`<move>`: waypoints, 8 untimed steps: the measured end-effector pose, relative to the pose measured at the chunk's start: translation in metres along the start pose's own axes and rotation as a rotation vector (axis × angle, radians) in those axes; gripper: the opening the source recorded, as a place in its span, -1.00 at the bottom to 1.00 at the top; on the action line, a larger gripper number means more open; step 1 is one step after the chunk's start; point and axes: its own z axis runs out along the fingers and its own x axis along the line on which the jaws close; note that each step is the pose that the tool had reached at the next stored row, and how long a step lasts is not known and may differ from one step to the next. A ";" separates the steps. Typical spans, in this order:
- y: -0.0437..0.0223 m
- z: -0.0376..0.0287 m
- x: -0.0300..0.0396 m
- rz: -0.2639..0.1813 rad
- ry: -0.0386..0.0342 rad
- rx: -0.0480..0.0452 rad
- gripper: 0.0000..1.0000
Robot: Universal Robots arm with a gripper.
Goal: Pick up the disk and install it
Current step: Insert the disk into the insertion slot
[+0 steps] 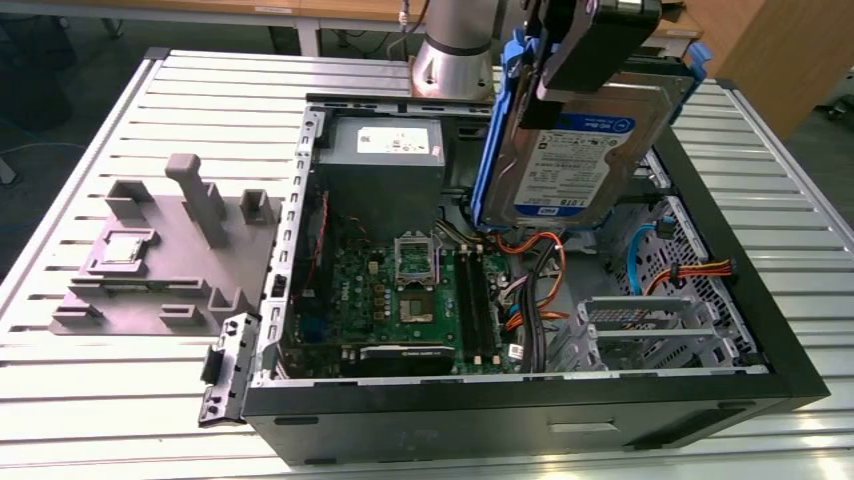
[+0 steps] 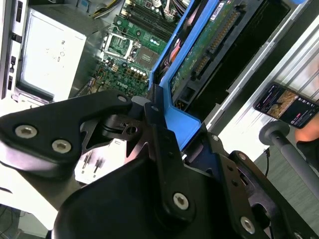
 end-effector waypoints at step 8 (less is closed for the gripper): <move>-0.0023 0.0013 0.0158 0.000 0.0000 0.0000 -0.26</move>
